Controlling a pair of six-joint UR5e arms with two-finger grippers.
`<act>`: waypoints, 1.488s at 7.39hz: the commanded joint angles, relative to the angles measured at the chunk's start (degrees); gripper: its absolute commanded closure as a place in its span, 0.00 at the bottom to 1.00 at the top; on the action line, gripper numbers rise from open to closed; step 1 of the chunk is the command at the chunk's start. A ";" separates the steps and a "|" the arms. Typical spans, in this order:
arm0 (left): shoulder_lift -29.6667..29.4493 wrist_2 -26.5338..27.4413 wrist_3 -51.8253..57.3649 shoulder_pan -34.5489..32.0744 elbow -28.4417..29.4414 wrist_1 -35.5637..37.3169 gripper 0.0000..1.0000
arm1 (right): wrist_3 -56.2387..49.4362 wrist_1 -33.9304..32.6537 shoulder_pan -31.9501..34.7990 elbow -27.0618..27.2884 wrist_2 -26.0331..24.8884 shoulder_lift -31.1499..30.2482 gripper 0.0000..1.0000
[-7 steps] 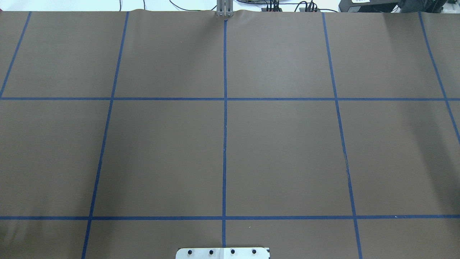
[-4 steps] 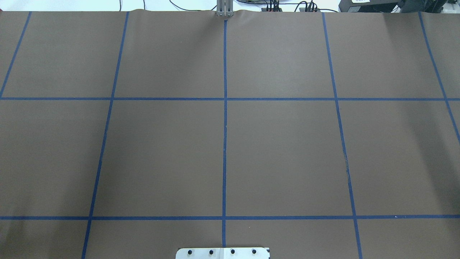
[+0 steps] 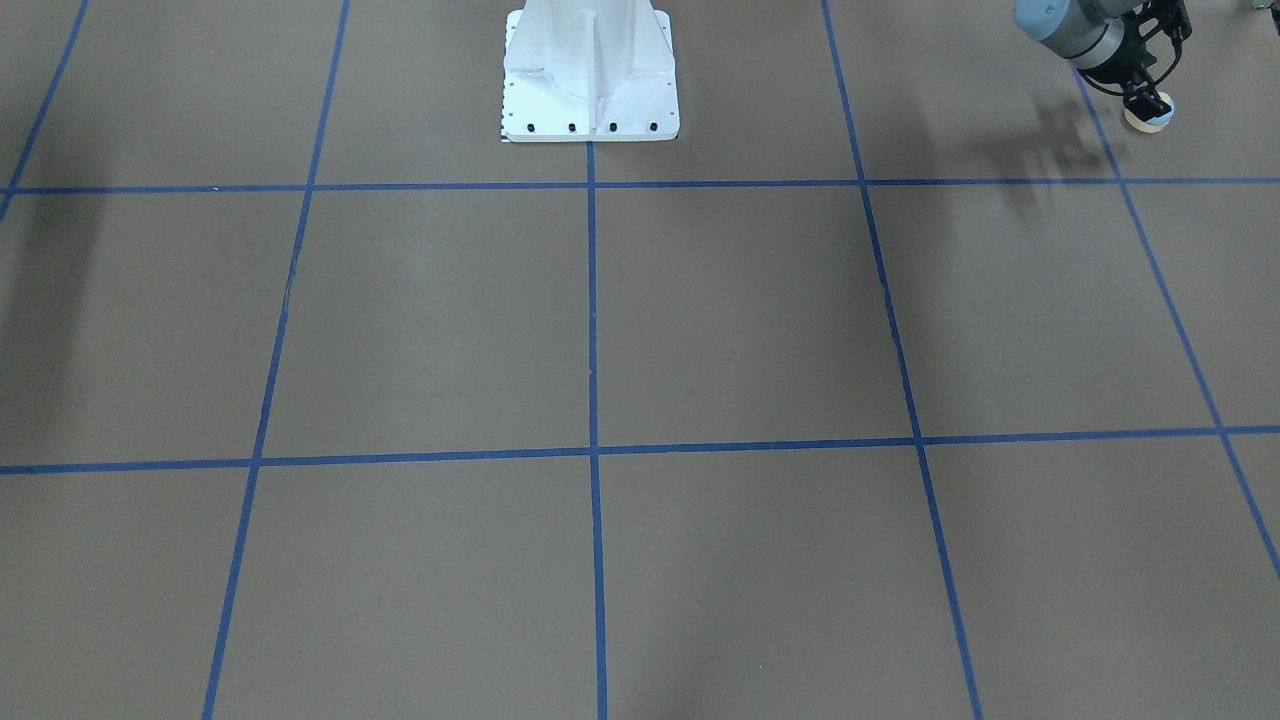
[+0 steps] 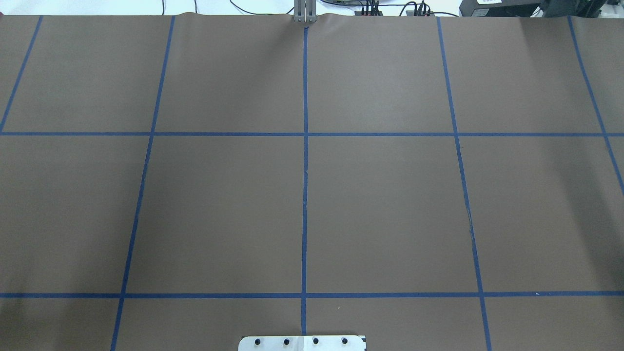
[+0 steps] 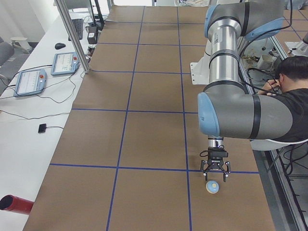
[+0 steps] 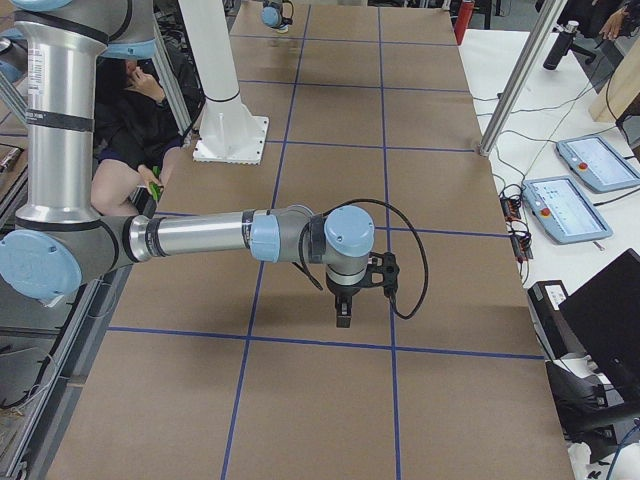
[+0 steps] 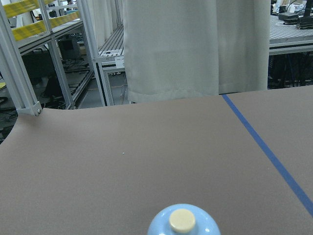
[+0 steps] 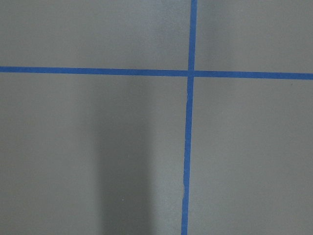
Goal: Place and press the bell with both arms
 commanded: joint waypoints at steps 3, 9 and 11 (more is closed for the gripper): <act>-0.60 0.11 -0.33 0.26 4.82 -4.13 0.00 | -0.01 0.00 0.00 -0.32 -0.09 0.07 0.00; -1.91 0.19 -0.86 0.44 5.00 -4.13 0.00 | -0.09 -0.09 0.00 -0.41 -0.18 0.25 0.00; -2.18 0.19 -0.77 0.44 6.40 -4.22 0.00 | -0.09 -0.09 0.00 -0.41 -0.09 0.16 0.00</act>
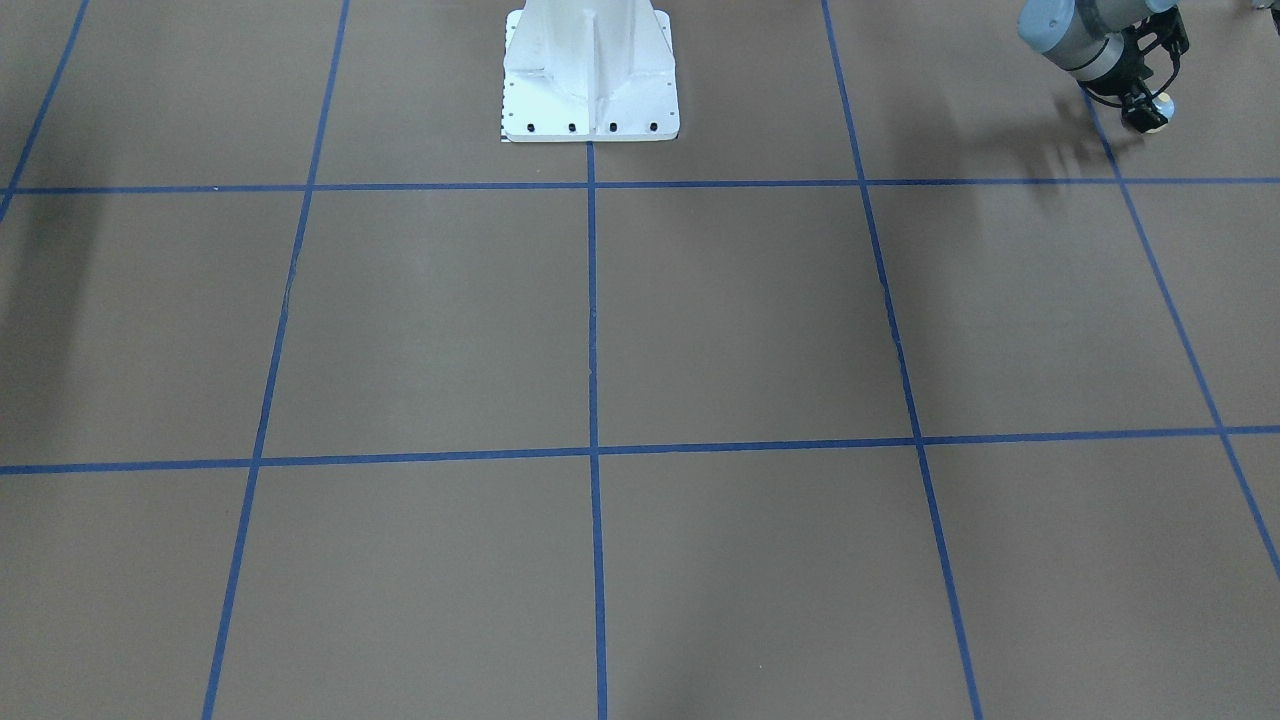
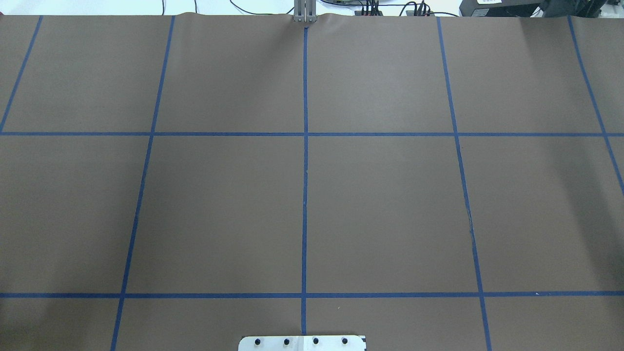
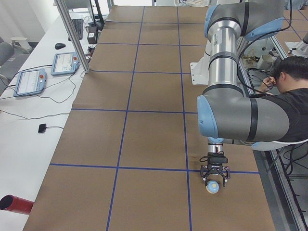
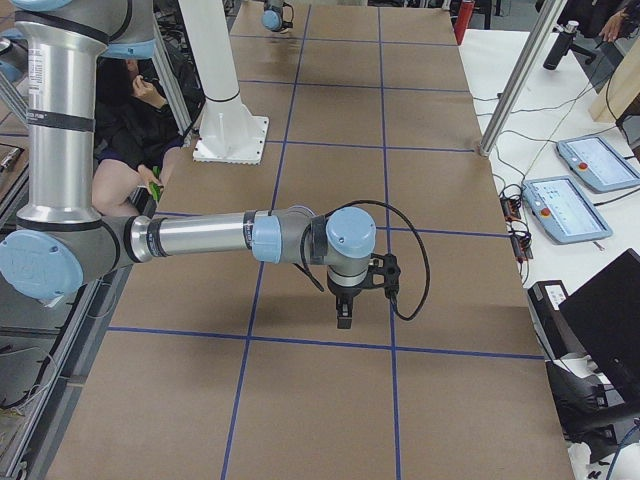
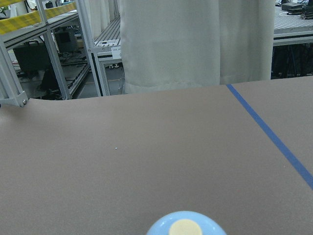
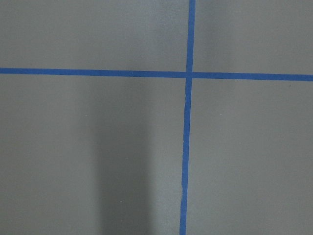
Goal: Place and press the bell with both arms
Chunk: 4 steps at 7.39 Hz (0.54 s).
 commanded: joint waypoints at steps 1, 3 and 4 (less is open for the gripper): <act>-0.04 0.00 -0.02 -0.03 0.70 0.02 0.00 | -0.05 -0.05 0.00 0.05 0.07 -0.16 0.00; -0.22 0.00 -0.02 0.15 1.14 -0.07 0.00 | 0.04 -0.05 0.00 0.05 0.07 -0.16 0.00; -0.65 0.00 -0.02 0.15 1.75 -0.07 0.00 | 0.04 0.04 0.00 0.05 0.07 -0.16 0.00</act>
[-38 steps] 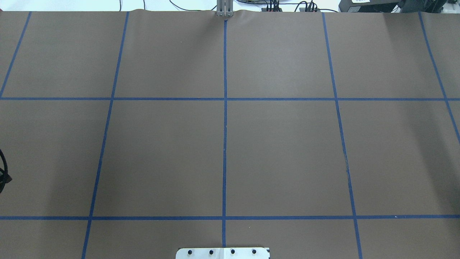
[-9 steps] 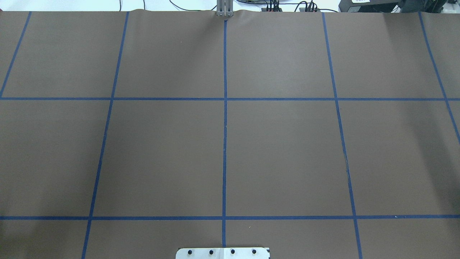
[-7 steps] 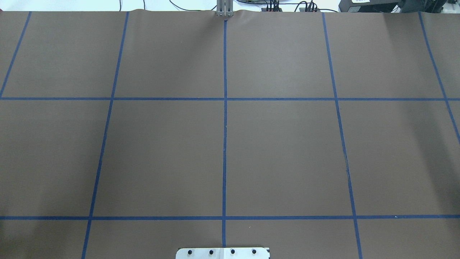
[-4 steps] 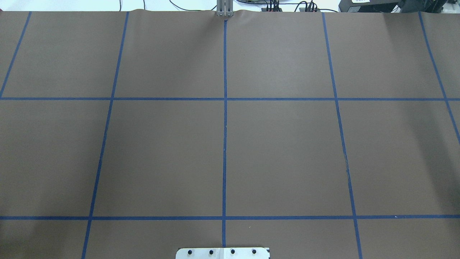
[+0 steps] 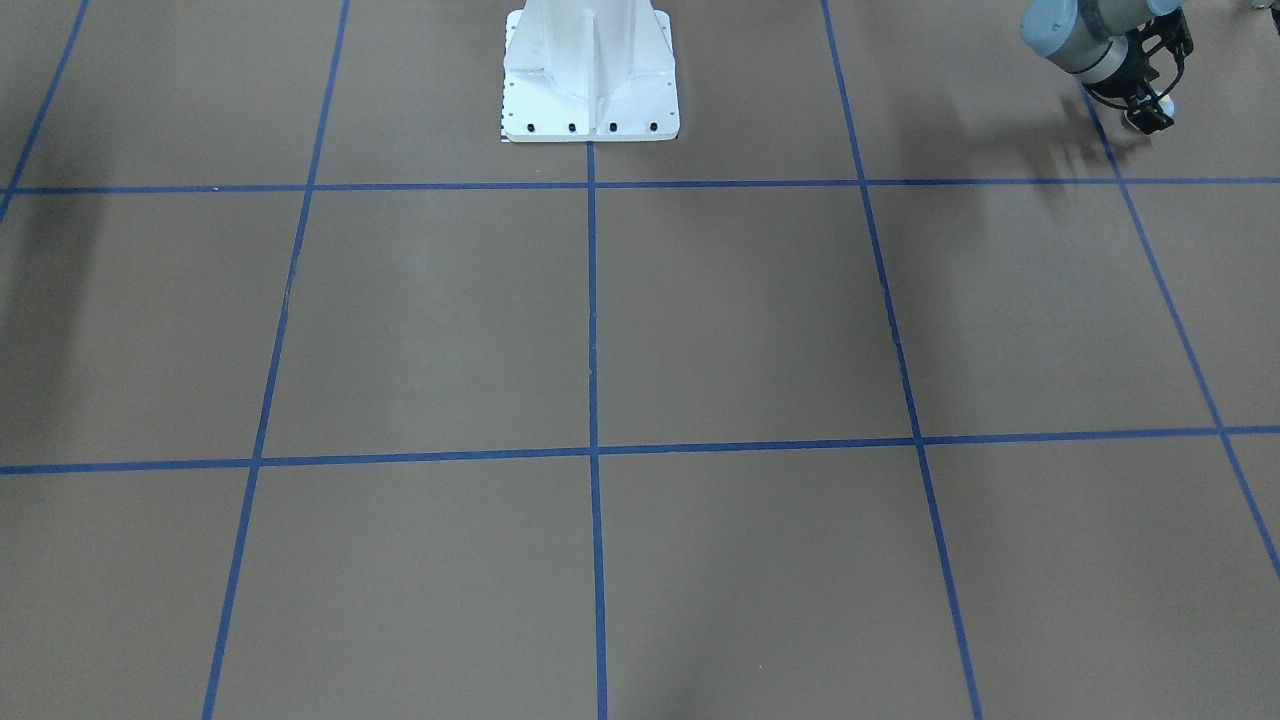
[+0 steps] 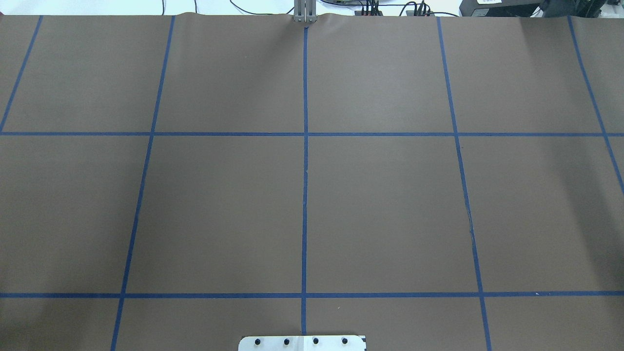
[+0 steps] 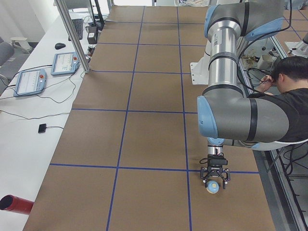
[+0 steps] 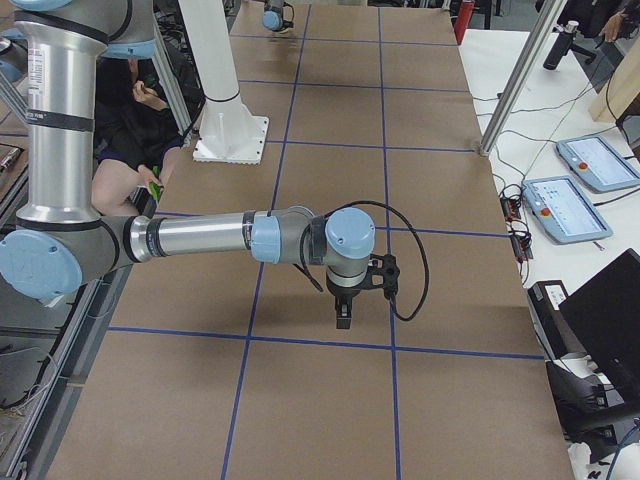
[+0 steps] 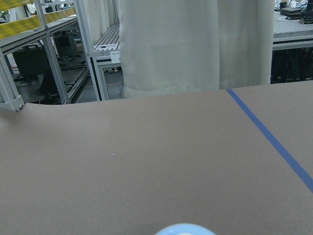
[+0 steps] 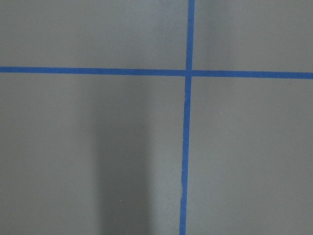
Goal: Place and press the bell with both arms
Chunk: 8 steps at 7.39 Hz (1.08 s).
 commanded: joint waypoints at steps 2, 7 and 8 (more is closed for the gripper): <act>-0.99 0.00 0.08 0.13 1.54 -0.01 0.00 | -0.08 -0.02 0.00 0.00 0.02 -0.01 0.00; -0.38 0.09 -0.62 -0.21 0.40 0.08 1.00 | -0.08 -0.02 0.00 -0.08 0.02 0.34 0.00; 1.80 0.09 -0.79 -0.22 -0.73 0.08 1.00 | 0.01 -0.02 -0.09 0.00 0.11 0.34 0.00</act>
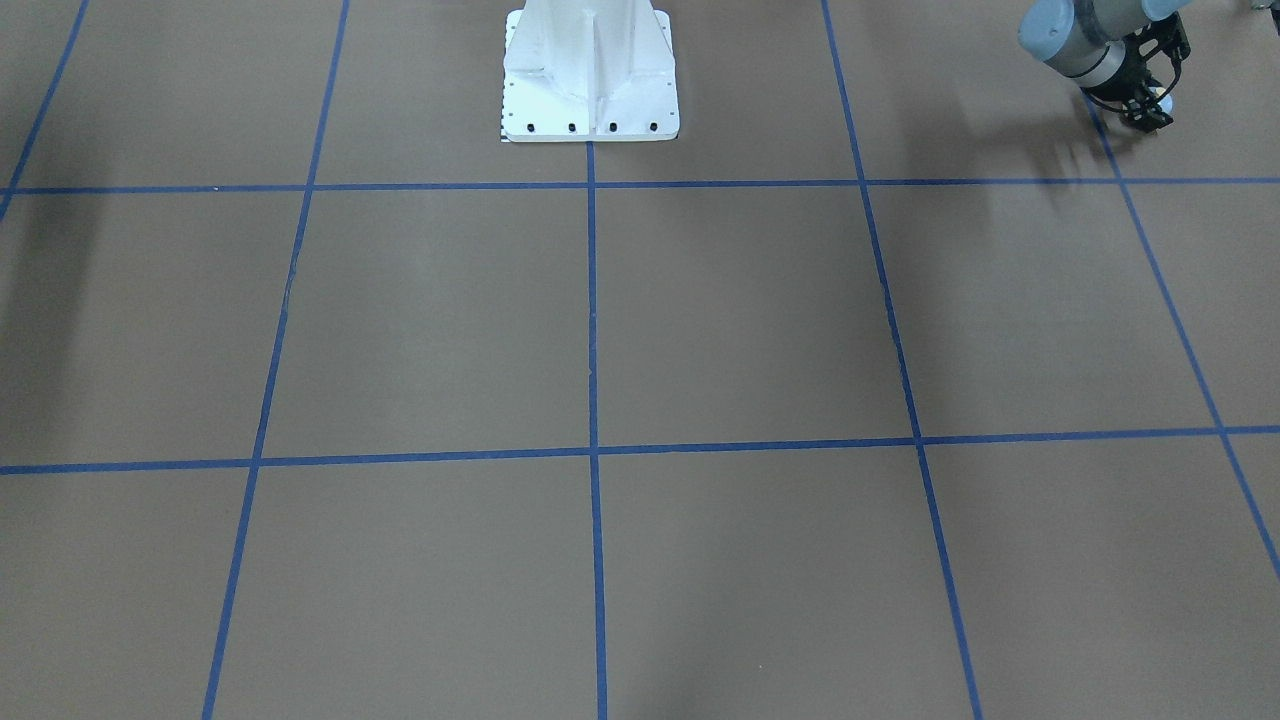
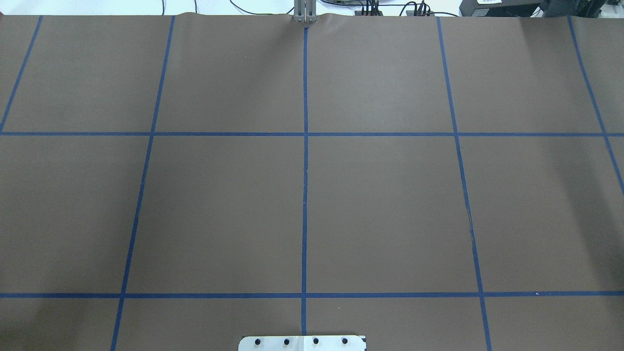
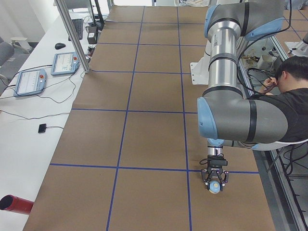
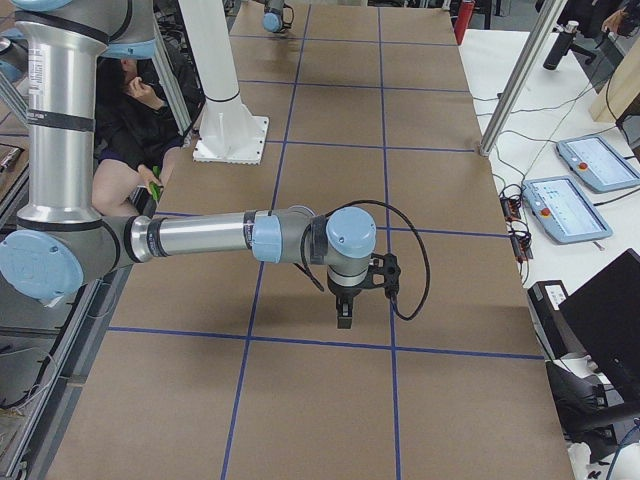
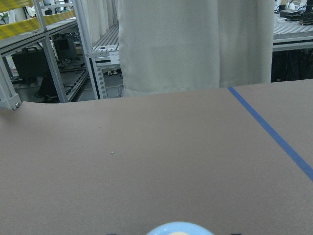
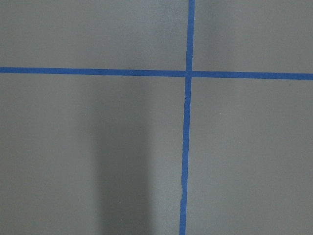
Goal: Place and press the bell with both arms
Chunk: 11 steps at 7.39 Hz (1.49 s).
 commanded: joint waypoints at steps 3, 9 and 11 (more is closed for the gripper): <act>11.74 -0.84 6.71 0.52 -15.06 0.35 1.00 | 0.07 0.00 0.02 -0.04 0.26 0.13 0.00; 11.27 -2.96 32.42 -12.02 -30.49 8.34 1.00 | 0.16 -0.18 -0.07 -0.48 0.70 0.40 0.00; 2.51 -2.70 42.53 -19.47 -31.29 15.08 1.00 | 0.16 -0.09 -0.07 -0.48 0.78 0.75 0.00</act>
